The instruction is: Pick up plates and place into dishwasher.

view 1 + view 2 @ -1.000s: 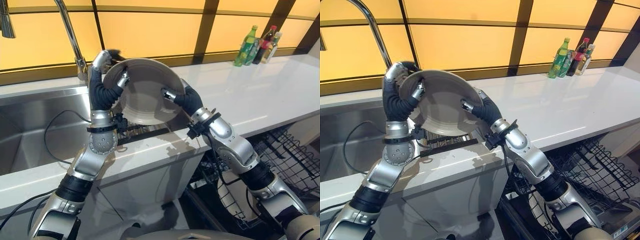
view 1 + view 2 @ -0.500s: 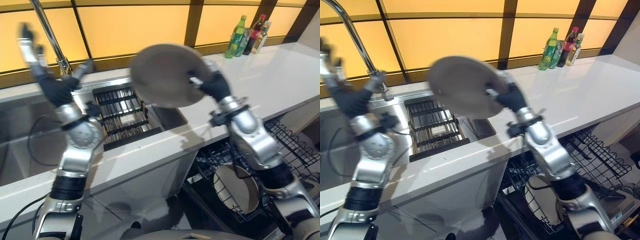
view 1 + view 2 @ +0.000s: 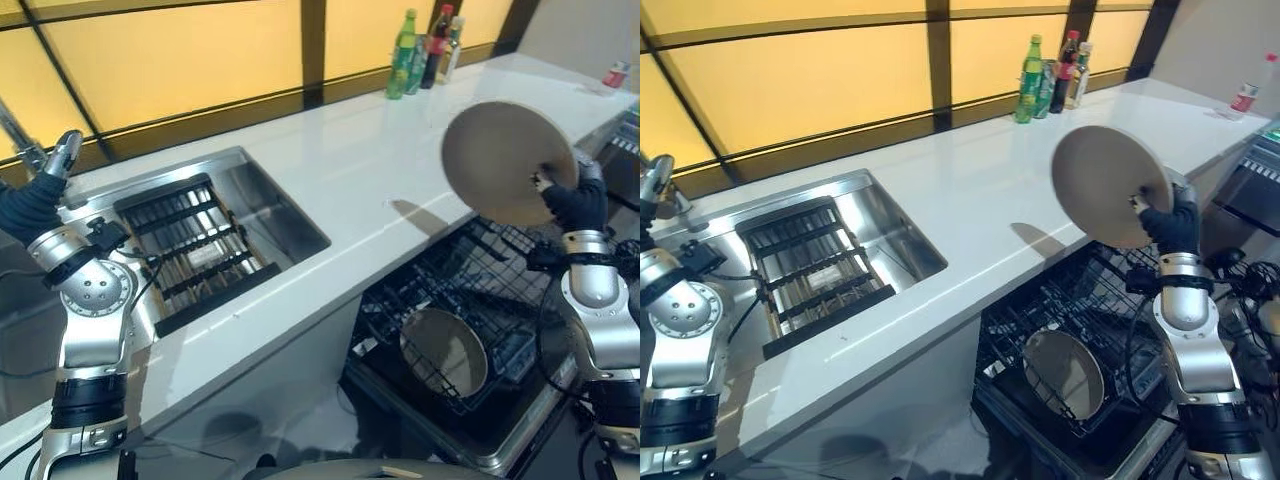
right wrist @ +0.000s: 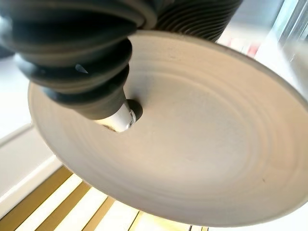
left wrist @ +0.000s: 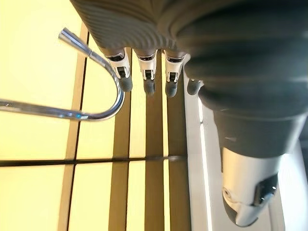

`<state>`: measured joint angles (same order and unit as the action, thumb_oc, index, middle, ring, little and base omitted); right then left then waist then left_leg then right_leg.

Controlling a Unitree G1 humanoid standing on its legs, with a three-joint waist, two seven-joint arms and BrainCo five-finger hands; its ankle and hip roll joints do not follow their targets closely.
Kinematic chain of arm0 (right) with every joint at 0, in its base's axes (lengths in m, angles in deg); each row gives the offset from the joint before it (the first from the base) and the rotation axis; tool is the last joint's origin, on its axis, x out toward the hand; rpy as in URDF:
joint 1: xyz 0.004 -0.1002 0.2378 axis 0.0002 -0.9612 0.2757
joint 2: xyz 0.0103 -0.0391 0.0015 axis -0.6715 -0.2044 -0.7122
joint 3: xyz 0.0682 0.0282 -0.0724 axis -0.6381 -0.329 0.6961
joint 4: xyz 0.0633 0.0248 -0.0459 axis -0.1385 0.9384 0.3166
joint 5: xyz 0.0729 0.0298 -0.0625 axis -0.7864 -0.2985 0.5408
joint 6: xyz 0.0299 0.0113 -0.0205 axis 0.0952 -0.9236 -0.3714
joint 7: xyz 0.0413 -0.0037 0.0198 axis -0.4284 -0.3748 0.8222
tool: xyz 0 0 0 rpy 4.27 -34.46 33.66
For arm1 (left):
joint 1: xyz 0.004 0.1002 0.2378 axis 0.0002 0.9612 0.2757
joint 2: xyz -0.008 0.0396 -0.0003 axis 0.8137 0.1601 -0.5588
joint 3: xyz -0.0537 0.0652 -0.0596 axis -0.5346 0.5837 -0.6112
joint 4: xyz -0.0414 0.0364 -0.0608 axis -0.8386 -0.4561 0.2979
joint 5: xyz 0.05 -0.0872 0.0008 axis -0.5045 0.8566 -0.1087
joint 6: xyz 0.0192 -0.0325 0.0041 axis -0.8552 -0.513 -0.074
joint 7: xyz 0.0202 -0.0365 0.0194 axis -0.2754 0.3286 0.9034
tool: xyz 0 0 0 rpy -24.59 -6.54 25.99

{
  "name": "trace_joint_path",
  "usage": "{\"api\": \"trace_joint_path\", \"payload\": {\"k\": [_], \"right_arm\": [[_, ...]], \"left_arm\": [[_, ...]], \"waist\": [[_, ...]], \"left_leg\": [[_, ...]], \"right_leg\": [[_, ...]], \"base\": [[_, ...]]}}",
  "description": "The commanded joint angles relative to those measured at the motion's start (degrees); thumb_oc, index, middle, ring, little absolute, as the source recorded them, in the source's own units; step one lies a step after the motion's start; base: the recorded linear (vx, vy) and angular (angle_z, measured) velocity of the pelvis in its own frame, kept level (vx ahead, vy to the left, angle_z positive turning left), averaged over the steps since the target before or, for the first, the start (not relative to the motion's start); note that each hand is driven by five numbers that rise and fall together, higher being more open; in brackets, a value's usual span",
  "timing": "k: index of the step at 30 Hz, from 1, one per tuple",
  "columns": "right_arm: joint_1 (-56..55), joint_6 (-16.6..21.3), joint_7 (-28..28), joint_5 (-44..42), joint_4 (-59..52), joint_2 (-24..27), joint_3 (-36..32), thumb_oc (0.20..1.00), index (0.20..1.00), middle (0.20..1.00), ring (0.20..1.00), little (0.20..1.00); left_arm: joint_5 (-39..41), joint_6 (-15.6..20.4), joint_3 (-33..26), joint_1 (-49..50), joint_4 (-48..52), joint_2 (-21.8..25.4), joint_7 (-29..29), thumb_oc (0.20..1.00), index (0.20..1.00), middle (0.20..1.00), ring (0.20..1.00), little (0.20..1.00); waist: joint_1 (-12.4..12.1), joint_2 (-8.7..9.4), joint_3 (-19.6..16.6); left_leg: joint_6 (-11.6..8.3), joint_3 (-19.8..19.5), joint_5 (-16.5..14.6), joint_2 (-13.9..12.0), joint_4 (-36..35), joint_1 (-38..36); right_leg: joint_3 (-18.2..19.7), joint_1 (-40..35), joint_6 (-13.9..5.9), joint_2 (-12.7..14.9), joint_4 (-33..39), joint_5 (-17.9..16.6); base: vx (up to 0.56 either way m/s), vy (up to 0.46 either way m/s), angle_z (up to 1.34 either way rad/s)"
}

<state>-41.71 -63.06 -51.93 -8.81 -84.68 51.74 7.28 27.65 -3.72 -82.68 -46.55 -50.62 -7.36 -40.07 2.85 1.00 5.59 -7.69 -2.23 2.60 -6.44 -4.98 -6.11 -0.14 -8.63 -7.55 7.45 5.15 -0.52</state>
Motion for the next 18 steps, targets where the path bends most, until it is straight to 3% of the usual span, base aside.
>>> {"api": "trace_joint_path", "payload": {"k": [1, 10, 18], "right_arm": [[-1.4, 4.3, -1.5, 2.1, -0.1, 2.6, -3.7, 0.2, 0.2, 0.2, 0.2, 0.2], [0.0, 4.9, -8.1, 8.8, 9.5, 4.0, -2.4, 0.2, 0.2, 0.2, 0.2, 0.2], [5.8, 7.0, -12.4, 11.4, 15.0, 9.1, -0.6, 0.2, 0.2, 0.2, 0.2, 0.2]], "left_arm": [[0.7, 1.1, -1.7, 1.2, -3.6, 3.4, -1.9, 1.0, 1.0, 1.0, 1.0, 1.0], [-1.5, 2.3, -0.2, 0.2, -5.6, 2.8, 2.1, 1.0, 1.0, 1.0, 1.0, 1.0], [-2.1, 2.0, 1.6, -2.2, -6.3, 2.0, 6.6, 1.0, 1.0, 1.0, 1.0, 1.0]], "waist": [[1.2, -1.52, -3.9], [2.2, -3.97, 1.0], [2.7, -7.31, 6.3]], "left_leg": [[1.24, 1.5, -1.0, -1.5, 1.2, 2.4], [0.2, 0.4, -0.1, -2.7, 2.9, 6.2], [-0.42, -1.6, 1.2, -1.7, 4.4, 10.3]], "right_leg": [[1.0, 4.6, 0.7, -2.4, -4.8, 1.6], [1.9, 8.8, 1.53, -2.9, -7.3, 2.4], [3.1, 12.7, 1.91, -2.6, -9.3, 2.9]], "base": [[0.02, -0.1, -0.13], [-0.06, -0.049, -0.07], [-0.07, 0.048, 0.0]]}}
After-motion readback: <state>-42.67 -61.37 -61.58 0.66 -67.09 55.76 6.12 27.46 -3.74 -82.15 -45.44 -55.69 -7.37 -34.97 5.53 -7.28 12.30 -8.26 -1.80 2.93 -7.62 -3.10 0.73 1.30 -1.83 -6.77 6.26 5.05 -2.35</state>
